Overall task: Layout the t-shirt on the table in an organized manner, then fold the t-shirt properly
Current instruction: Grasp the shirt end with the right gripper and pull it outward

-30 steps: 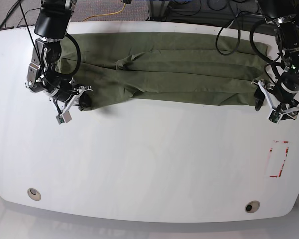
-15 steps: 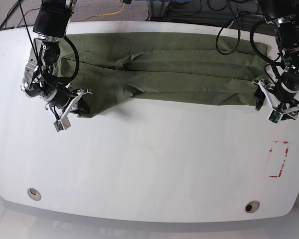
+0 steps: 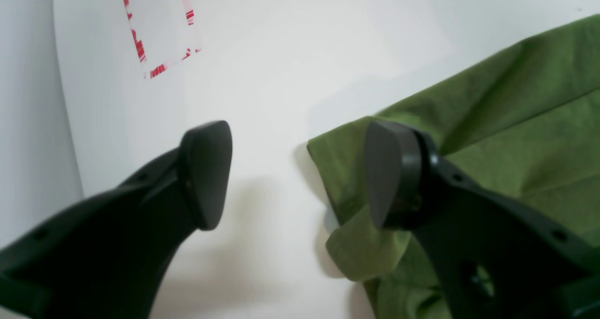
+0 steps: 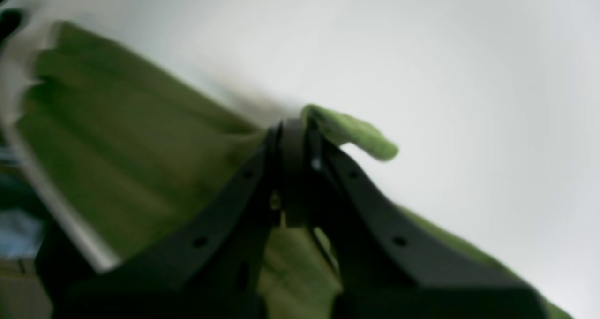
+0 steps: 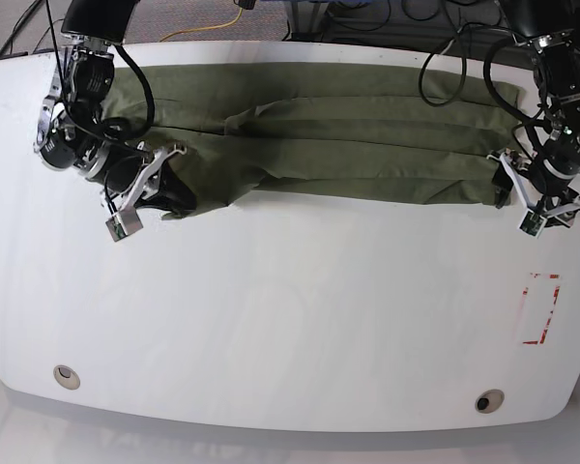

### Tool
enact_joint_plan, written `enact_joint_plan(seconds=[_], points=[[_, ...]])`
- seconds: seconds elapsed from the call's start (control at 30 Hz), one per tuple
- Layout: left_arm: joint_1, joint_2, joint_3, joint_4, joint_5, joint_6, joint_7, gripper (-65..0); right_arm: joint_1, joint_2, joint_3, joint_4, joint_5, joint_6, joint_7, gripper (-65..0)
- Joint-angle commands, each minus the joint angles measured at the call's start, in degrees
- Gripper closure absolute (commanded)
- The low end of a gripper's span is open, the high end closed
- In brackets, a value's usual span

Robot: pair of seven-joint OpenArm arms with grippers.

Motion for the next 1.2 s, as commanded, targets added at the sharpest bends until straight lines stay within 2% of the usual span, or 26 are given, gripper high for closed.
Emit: enact_joint_plan(seconds=[0.0, 0.23, 0.53, 0.67, 1.07, 1.17], points=[[-0.54, -0.92, -0.25, 0.72, -0.39, 0.38, -0.99, -41.5, -1.47, 0.6, 0.27, 3.6, 3.66, 0.31, -0.03, 0.0], [-0.54, -0.92, -0.25, 0.72, -0.39, 0.38, -0.99, -41.5, -8.24, 0.69, 0.36, 7.82, 8.14, 0.31, -0.91, 0.0], [-0.54, -0.92, -0.25, 0.72, -0.39, 0.38, -0.99, -41.5, -14.31, 0.78, 0.27, 7.82, 11.84, 0.57, -2.67, 0.0], [-0.54, -0.92, -0.25, 0.72, -0.39, 0.38, -0.99, -41.5, -16.86, 3.33, 0.01, 7.82, 13.59, 0.57, -2.67, 0.0], [-0.54, -0.92, -0.25, 0.72, -0.39, 0.38, -0.99, -41.5, -22.13, 6.49, -0.08, 7.82, 14.74, 0.31, -2.76, -0.2], [-0.54, -0.92, -0.25, 0.72, -0.39, 0.38, -0.99, -41.5, -22.83, 6.76, -0.17, 7.64, 14.65, 0.31, -2.76, -4.1]])
